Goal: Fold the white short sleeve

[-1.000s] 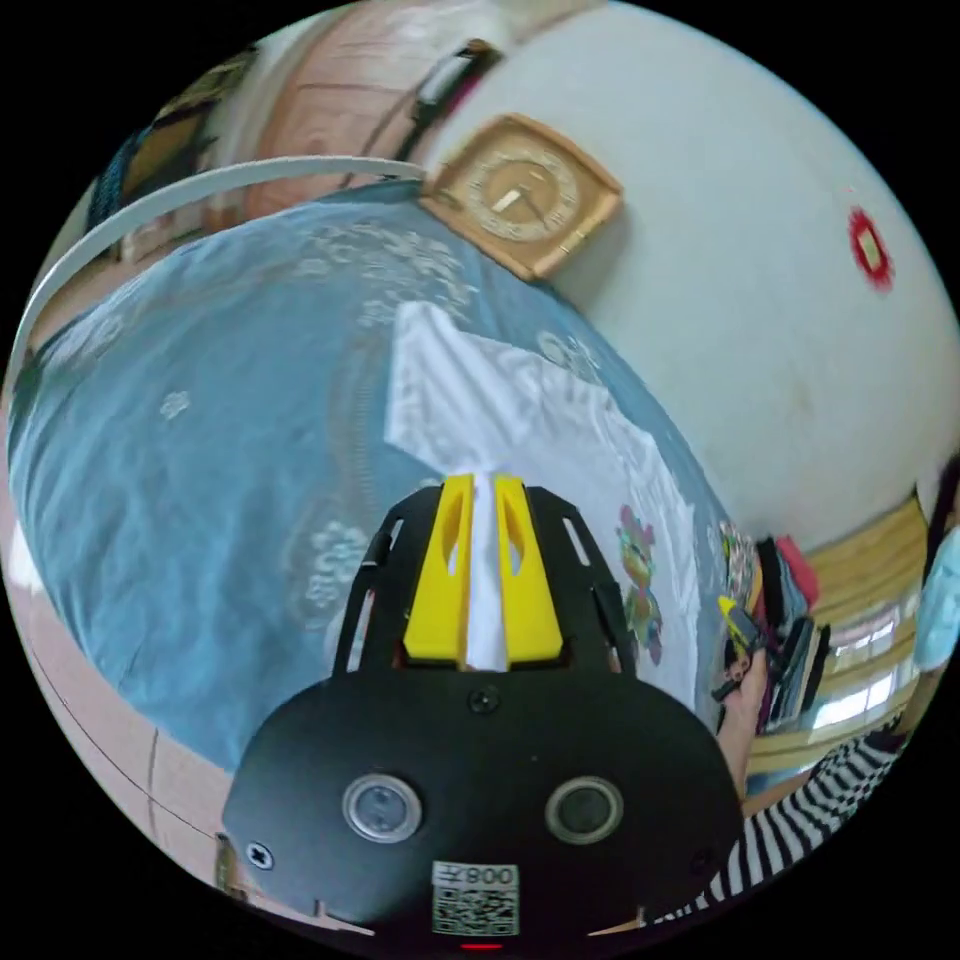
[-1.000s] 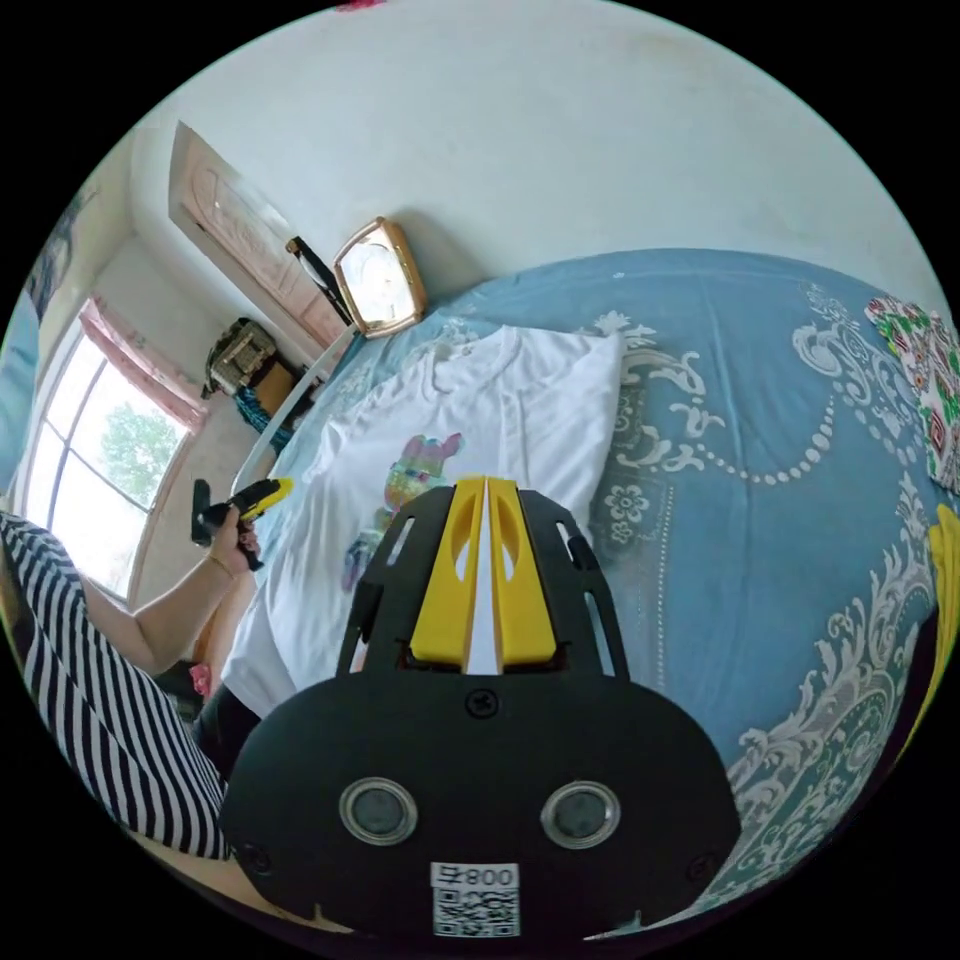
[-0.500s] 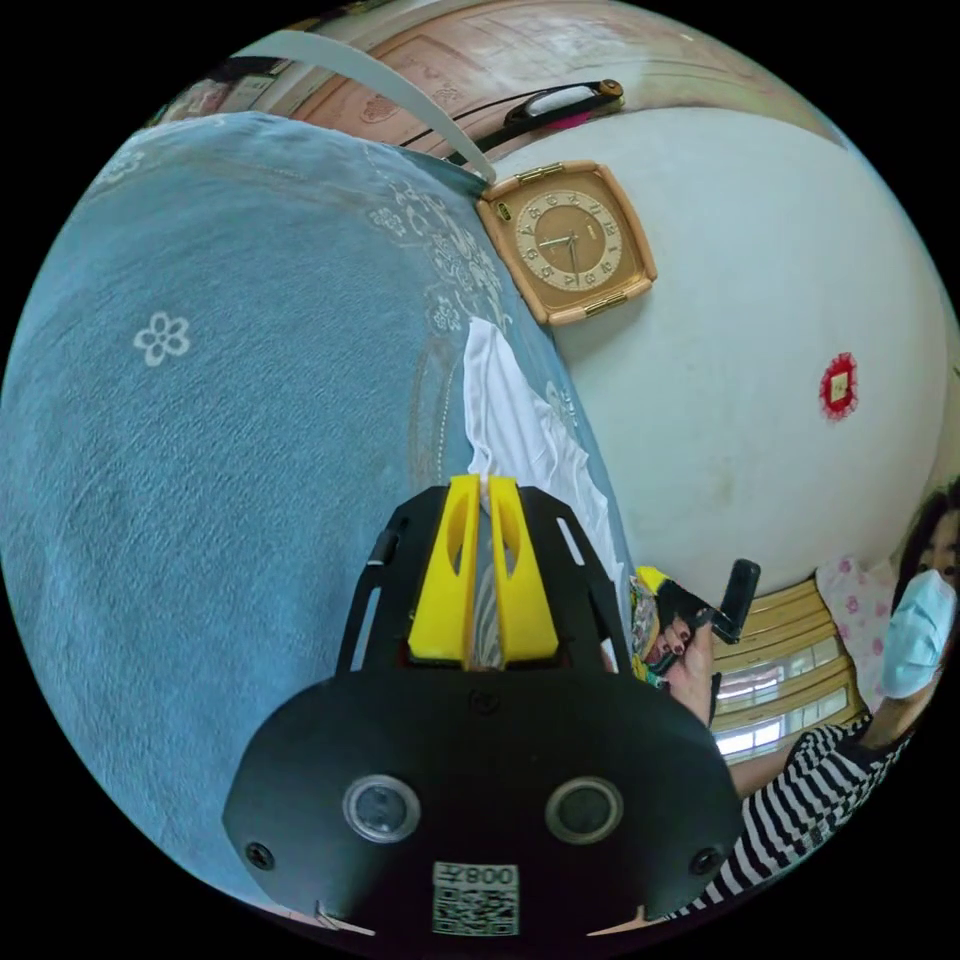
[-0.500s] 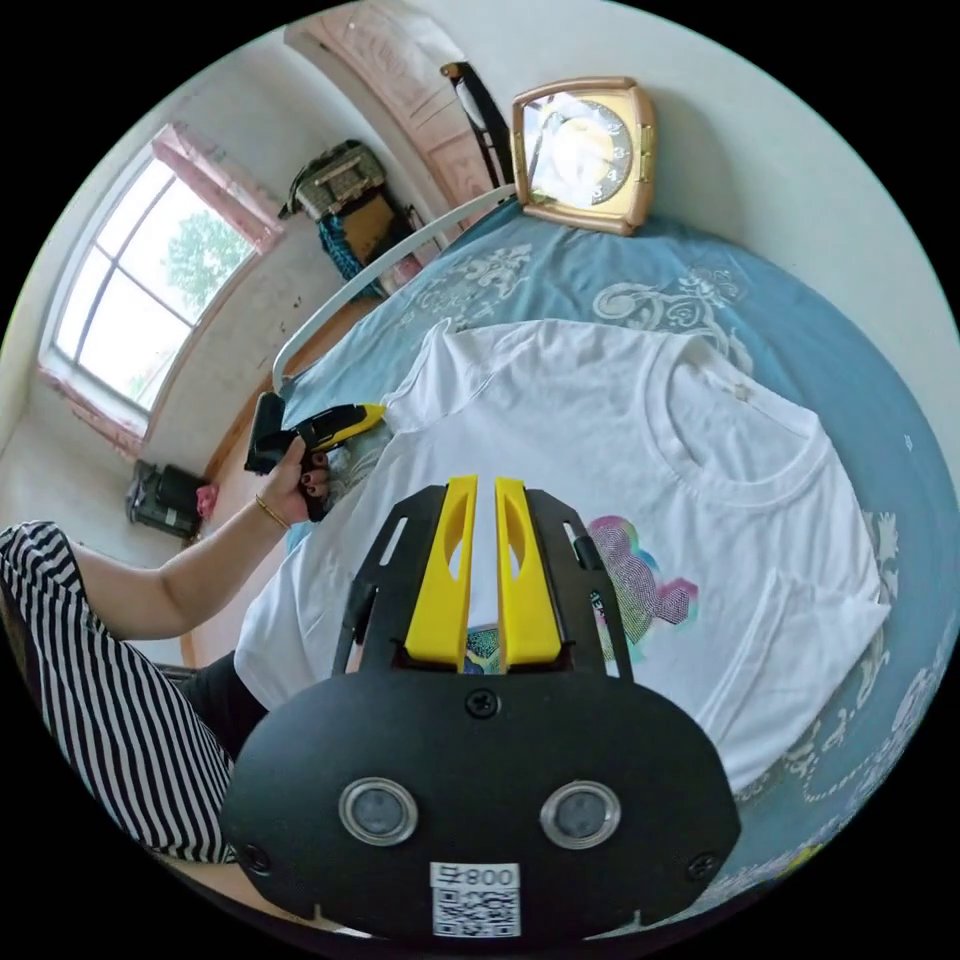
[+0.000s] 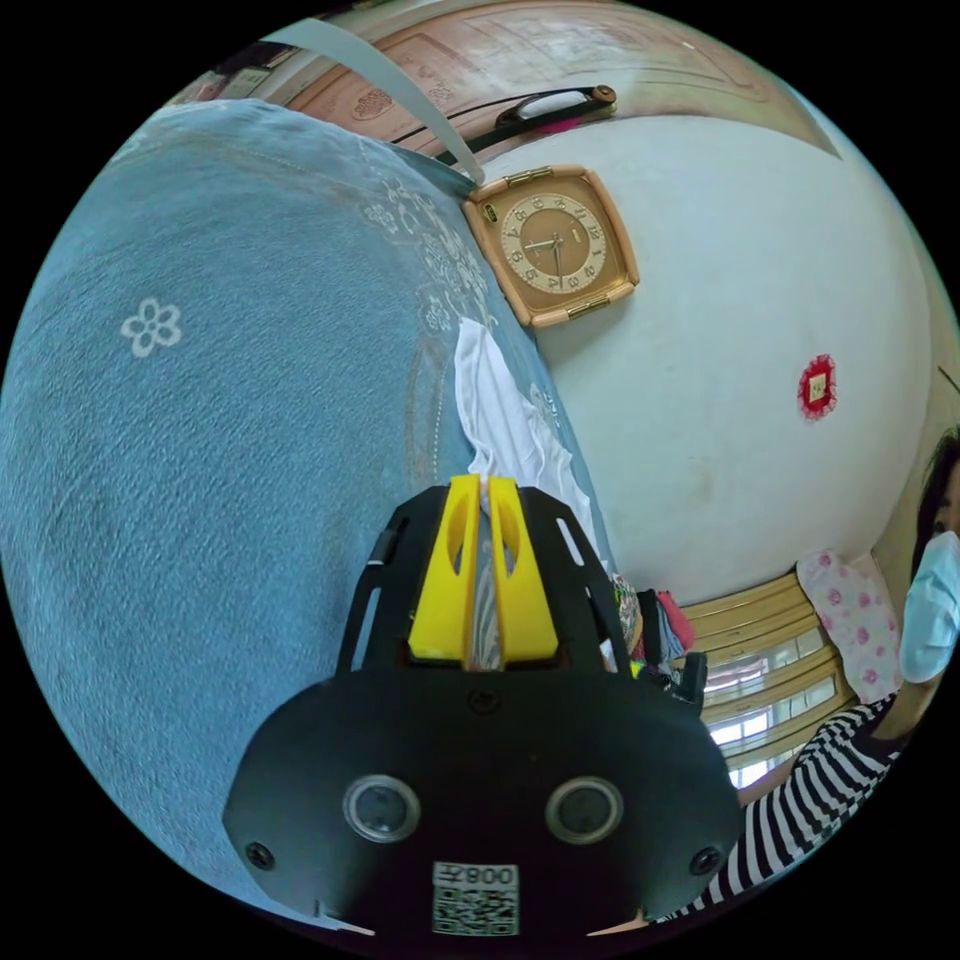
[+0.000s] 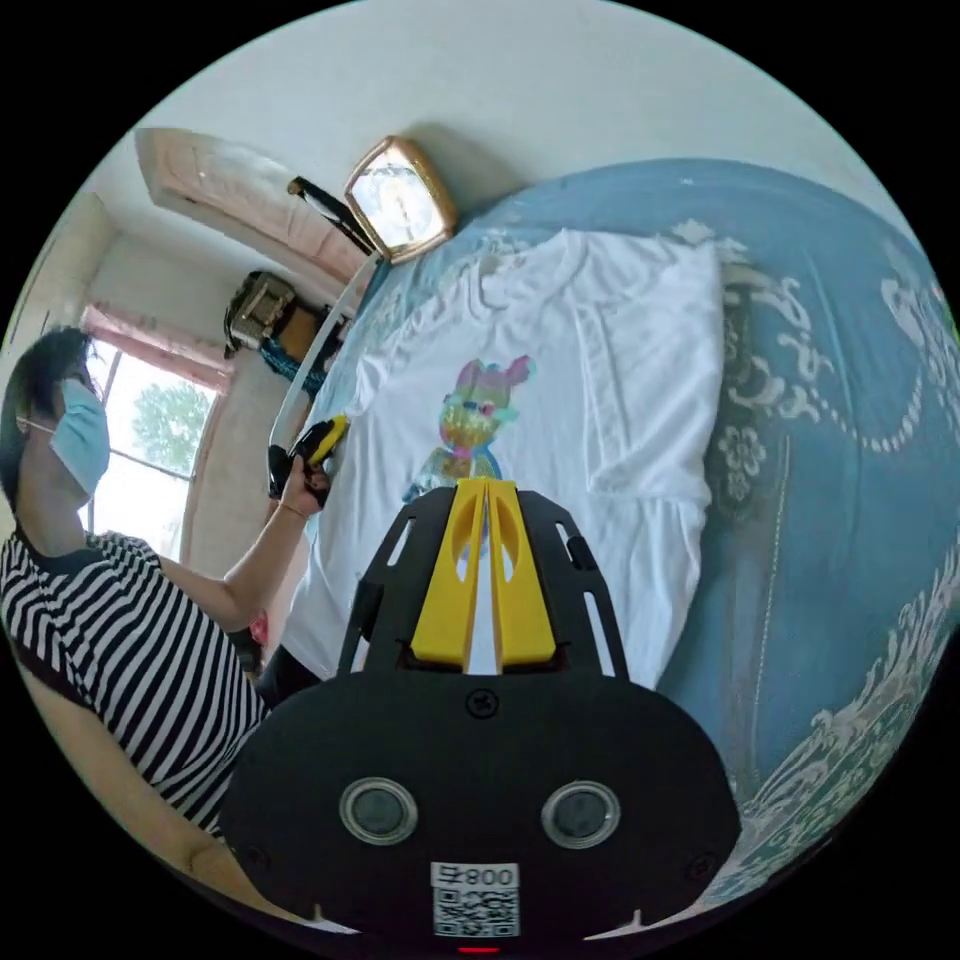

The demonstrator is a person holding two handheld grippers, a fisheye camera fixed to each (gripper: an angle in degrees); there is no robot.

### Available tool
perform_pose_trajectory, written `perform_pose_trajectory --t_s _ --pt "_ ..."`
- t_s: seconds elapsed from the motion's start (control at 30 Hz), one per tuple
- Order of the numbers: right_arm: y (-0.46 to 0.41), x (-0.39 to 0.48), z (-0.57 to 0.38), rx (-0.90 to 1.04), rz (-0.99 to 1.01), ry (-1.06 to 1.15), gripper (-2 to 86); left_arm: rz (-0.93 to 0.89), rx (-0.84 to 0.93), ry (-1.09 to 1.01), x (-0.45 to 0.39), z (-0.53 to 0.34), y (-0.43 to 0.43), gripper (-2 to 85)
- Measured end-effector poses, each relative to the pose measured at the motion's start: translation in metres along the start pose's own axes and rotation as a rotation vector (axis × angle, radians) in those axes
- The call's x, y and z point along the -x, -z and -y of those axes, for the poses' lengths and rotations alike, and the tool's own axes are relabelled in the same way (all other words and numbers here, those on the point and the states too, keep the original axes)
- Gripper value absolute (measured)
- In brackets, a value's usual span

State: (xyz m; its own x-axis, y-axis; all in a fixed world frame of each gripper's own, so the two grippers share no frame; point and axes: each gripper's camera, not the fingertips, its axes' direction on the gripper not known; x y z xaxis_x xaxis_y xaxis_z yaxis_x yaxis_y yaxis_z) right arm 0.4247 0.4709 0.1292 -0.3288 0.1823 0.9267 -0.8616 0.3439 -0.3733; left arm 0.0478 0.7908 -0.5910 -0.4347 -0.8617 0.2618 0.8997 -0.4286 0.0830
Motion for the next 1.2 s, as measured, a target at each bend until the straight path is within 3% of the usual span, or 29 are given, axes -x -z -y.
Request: perform_pose_trajectory --t_s 0.23,0.4,0.7,0.9,0.97,1.2 --pt "-0.126 0.128 0.163 0.137 0.108 0.435 4.7 -0.037 0.004 -0.026 -0.017 -0.004 0.028 1.5" --pt "-0.252 0.241 0.260 0.318 0.007 0.626 6.4 -0.047 -0.001 -0.043 -0.028 -0.011 0.040 1.5" --pt "-0.350 0.293 0.315 0.448 -0.257 0.626 4.7 -0.066 0.016 -0.062 -0.044 -0.029 0.045 1.4" --pt "-0.360 0.302 0.337 0.459 -0.282 0.648 2.4 -0.054 0.018 -0.063 -0.054 -0.046 0.038 1.6" --pt "-0.358 0.300 0.343 0.461 -0.239 0.647 2.0 -0.051 0.015 -0.060 -0.056 -0.052 0.035 1.6" --pt "-0.284 0.248 0.378 0.311 0.231 0.498 1.5 -0.059 0.004 -0.161 -0.079 -0.081 0.018 1.6"
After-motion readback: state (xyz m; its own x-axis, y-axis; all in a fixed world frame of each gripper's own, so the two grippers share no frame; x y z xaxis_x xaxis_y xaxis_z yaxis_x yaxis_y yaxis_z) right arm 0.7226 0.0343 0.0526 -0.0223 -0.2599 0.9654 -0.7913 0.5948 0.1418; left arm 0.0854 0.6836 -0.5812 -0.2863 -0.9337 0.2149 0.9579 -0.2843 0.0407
